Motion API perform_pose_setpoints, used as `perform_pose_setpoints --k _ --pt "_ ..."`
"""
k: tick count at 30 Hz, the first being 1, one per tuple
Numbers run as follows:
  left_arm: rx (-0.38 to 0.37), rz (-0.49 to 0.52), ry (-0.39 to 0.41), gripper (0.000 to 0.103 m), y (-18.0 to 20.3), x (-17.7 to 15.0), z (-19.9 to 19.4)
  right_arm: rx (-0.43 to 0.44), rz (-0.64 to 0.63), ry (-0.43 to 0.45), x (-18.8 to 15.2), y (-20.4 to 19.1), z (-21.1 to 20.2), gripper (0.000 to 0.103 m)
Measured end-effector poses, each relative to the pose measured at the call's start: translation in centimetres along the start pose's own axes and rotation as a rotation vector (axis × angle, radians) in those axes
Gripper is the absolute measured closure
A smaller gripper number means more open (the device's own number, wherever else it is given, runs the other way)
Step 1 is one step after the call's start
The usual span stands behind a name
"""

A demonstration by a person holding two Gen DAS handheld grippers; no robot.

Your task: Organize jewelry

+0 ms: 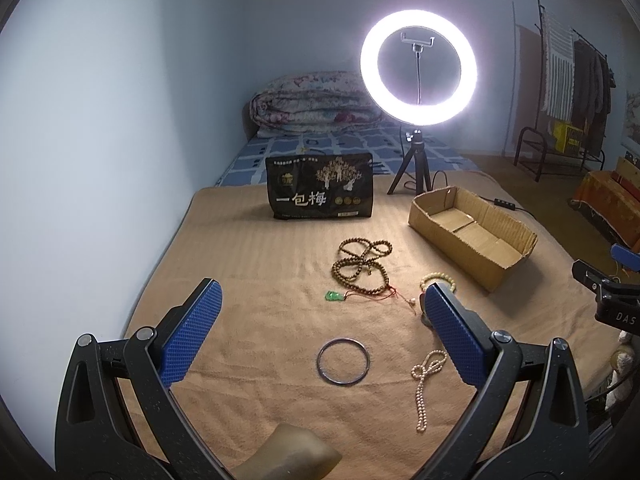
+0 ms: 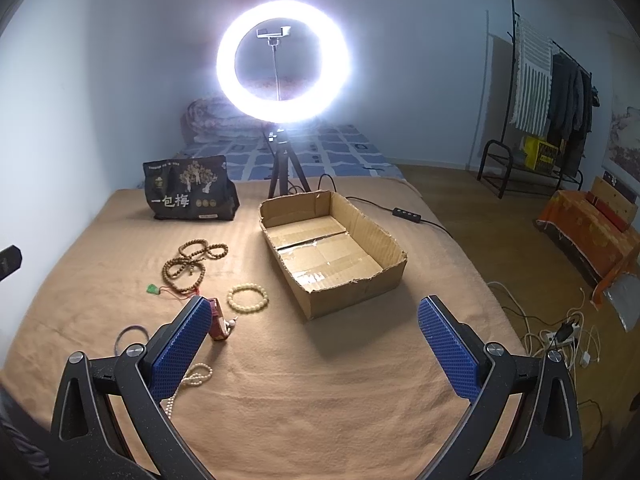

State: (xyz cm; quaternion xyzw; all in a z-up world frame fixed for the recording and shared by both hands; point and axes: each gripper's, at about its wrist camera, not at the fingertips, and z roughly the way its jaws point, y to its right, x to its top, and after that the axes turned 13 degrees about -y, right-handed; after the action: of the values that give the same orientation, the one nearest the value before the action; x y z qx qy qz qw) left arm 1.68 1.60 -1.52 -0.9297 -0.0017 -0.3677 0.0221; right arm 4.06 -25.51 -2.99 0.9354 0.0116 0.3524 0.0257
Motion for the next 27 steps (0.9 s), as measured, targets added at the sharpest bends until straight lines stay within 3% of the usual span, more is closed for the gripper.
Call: perform_pose_setpoints --k 6,9,12,14,27 --pt "0.005 -0.033 -0.066 0.0 -1.4 0.2 2.3 0.01 -0.028 -0.024 -0.1 -0.5 1.2 0.001" --pt "0.004 -0.047 -0.1 0.001 -2.1 0.0 3.7 0.07 -0.052 -0.031 -0.2 -0.6 2.0 0.001" --pt "-0.012 -0.065 -0.162 0.009 -2.7 -0.3 5.5 0.11 -0.074 -0.056 -0.2 -1.0 3.2 0.001" --pt "-0.026 -0.072 -0.204 0.009 -2.9 -0.7 6.8 0.122 -0.106 -0.082 -0.1 -1.7 3.9 0.001" --pt "-0.09 0.003 -0.415 0.009 0.3 -4.8 13.1 0.174 -0.288 -0.198 0.7 -6.0 9.3 0.001"
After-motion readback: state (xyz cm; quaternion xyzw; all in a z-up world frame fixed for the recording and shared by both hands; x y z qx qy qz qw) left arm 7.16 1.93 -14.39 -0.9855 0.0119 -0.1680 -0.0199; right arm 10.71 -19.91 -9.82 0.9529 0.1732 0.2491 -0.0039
